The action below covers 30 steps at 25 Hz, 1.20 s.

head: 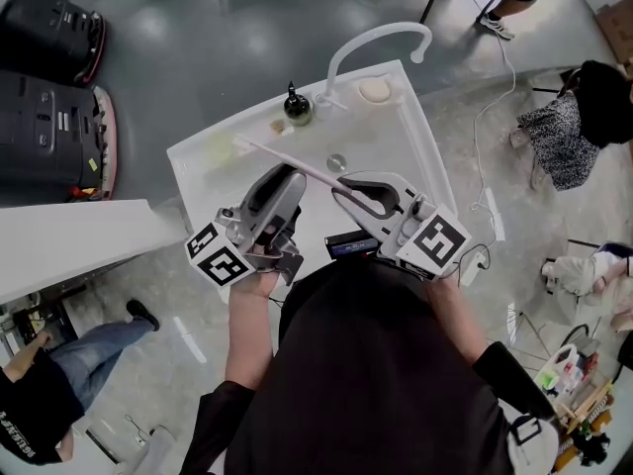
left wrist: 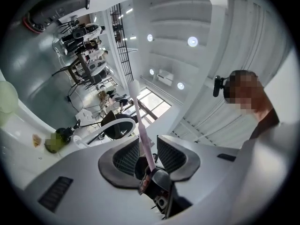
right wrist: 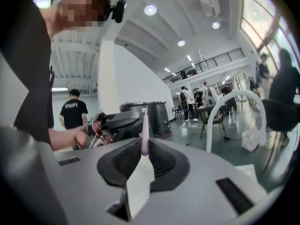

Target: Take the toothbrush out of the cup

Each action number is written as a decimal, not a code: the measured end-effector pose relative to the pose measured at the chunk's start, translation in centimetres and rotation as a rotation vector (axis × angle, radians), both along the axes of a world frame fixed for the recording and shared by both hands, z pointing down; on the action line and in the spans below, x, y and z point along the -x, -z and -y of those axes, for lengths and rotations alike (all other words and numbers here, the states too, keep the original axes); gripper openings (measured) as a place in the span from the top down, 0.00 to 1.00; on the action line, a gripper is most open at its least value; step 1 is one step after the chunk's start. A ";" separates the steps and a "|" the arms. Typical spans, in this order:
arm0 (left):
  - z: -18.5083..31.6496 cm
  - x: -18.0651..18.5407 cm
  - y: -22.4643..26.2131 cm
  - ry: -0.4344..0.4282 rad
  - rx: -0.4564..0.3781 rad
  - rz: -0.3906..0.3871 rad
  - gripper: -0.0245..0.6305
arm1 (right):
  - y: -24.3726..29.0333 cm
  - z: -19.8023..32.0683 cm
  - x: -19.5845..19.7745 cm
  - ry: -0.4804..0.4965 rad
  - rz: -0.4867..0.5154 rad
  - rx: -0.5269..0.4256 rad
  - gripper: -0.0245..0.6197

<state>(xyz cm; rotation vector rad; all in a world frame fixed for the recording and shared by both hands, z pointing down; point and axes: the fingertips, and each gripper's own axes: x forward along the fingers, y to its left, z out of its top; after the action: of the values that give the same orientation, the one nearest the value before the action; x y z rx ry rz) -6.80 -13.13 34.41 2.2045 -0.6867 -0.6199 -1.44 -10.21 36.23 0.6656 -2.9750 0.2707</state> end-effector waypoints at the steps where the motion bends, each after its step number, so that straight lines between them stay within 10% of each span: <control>1: 0.2 -0.1 -0.2 0.010 0.019 0.002 0.80 | -0.1 0.1 0.0 -0.010 -0.068 -0.071 0.88; 5: 0.9 -0.4 -0.7 0.043 0.080 -0.036 0.80 | -1.3 0.0 -0.3 -0.059 -0.338 -0.251 0.88; 12: 1.1 -0.5 -1.0 0.058 0.097 -0.099 0.86 | -0.8 0.0 -0.4 -0.098 -0.428 -0.378 0.88; 22: -0.7 -0.5 0.8 -0.138 -0.194 0.012 0.89 | -0.5 -1.9 0.3 0.150 0.033 0.119 0.83; 30: -3.4 -1.6 2.4 -0.330 -0.363 0.004 0.89 | 0.1 -3.0 1.0 0.262 0.111 0.230 0.83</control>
<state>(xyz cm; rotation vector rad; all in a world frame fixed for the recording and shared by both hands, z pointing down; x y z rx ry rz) -5.25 -9.76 32.00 2.5776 -0.2098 -0.6036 -2.42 -7.17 36.16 0.2407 -3.0207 0.6345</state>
